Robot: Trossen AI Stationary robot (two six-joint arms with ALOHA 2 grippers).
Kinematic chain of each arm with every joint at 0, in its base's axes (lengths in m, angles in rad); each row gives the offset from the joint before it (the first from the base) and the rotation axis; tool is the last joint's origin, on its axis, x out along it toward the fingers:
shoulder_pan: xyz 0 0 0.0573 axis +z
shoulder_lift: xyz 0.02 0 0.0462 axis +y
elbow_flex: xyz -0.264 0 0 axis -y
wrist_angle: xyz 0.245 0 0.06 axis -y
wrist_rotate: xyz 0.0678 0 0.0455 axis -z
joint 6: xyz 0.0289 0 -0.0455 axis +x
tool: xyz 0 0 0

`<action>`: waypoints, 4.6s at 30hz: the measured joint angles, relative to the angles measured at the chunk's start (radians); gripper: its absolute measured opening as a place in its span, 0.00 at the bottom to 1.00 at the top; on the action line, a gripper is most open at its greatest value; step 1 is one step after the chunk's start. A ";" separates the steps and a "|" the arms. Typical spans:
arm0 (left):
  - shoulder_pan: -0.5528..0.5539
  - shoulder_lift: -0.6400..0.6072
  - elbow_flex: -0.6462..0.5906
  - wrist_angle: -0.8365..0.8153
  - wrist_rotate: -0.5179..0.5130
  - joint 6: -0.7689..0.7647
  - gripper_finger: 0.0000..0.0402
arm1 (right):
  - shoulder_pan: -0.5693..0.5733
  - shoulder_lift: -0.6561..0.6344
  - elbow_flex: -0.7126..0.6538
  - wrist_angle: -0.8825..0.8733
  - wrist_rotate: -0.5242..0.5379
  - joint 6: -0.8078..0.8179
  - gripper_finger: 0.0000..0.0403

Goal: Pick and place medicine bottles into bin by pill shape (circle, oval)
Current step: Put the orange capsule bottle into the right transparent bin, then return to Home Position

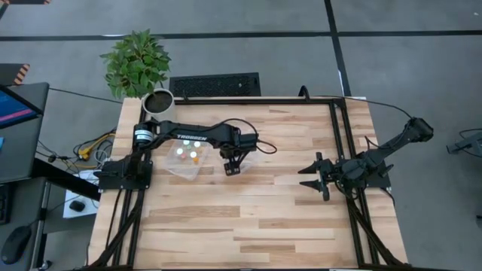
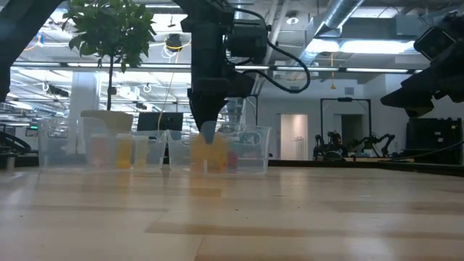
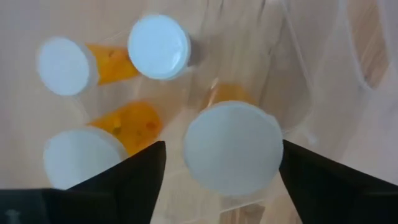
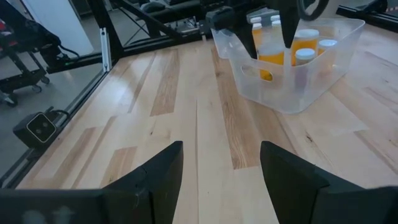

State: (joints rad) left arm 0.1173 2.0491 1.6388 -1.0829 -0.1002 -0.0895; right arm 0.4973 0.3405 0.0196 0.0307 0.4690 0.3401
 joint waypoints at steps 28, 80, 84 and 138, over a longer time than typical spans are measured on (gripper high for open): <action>-0.080 -0.002 0.687 -0.474 -0.018 -0.079 0.78 | -0.001 -0.001 0.136 -0.025 0.003 -0.193 0.56; -0.407 -1.715 -1.354 1.079 -0.305 -0.333 0.77 | -0.107 -0.337 0.229 -0.268 0.126 -0.110 0.56; -0.407 -1.761 -1.386 1.089 -0.255 -0.331 0.77 | -0.099 -0.336 0.074 -0.047 -0.031 -0.125 0.56; -0.406 -1.999 -1.631 1.111 0.087 -0.047 0.77 | -0.072 -0.335 -0.011 0.009 -0.338 -0.322 0.56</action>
State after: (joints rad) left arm -0.2886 0.0502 0.0074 0.0284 -0.0128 -0.1368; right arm 0.4252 0.0055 0.0089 0.0399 0.1310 0.0181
